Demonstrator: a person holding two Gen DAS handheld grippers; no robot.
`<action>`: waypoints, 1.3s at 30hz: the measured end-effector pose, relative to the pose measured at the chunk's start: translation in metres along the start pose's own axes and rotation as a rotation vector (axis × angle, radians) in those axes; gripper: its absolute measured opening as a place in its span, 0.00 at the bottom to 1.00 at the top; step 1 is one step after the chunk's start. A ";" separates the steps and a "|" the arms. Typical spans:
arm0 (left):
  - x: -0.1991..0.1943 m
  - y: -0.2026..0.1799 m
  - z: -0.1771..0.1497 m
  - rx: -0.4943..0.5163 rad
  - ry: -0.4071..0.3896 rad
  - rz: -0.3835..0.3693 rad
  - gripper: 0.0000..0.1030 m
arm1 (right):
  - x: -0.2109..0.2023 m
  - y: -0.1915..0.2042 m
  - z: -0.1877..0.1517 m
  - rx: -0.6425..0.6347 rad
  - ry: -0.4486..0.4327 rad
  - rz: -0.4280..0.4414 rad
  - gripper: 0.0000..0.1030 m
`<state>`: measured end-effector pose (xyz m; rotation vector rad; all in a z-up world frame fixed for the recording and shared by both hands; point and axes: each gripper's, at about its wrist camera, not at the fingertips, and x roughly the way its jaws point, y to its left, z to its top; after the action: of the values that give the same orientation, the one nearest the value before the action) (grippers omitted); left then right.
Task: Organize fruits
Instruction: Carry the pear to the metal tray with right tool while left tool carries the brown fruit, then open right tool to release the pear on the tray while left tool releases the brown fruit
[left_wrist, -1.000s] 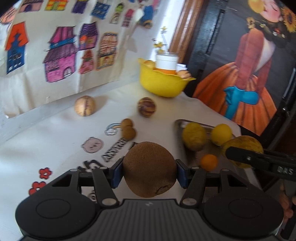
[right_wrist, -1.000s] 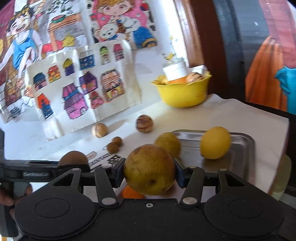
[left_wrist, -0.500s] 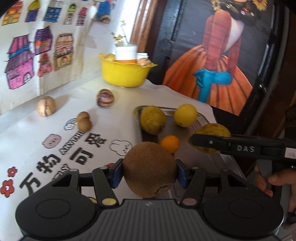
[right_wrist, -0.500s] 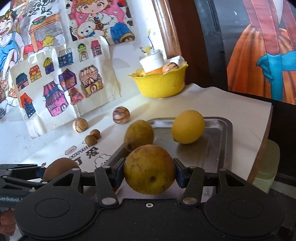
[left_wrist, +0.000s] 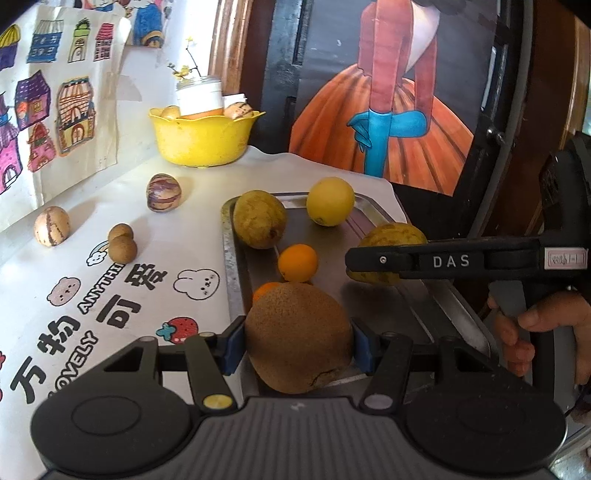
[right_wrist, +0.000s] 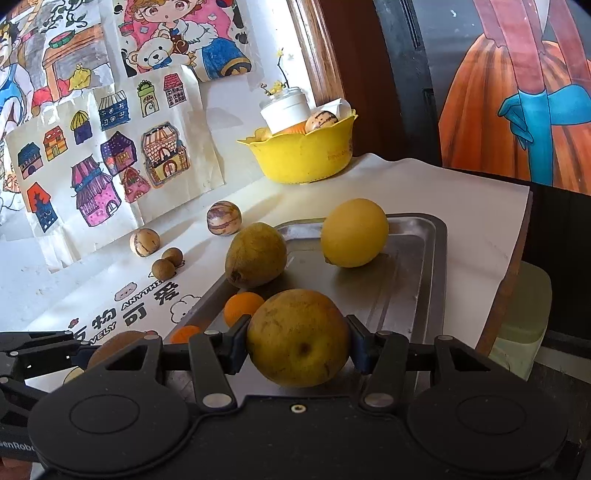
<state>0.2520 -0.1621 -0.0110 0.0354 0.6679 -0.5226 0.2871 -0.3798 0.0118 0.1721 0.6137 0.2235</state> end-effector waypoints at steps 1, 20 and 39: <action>0.000 -0.001 -0.001 0.005 0.000 0.000 0.60 | 0.000 -0.001 0.000 0.002 0.001 0.001 0.53; 0.003 -0.010 -0.006 0.089 0.012 0.024 0.61 | -0.001 -0.007 -0.006 0.049 0.027 0.024 0.54; -0.008 -0.012 -0.010 0.040 0.010 0.003 0.67 | -0.024 -0.008 -0.006 0.078 0.019 0.027 0.55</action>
<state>0.2357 -0.1668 -0.0123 0.0761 0.6671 -0.5334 0.2657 -0.3928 0.0188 0.2538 0.6398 0.2274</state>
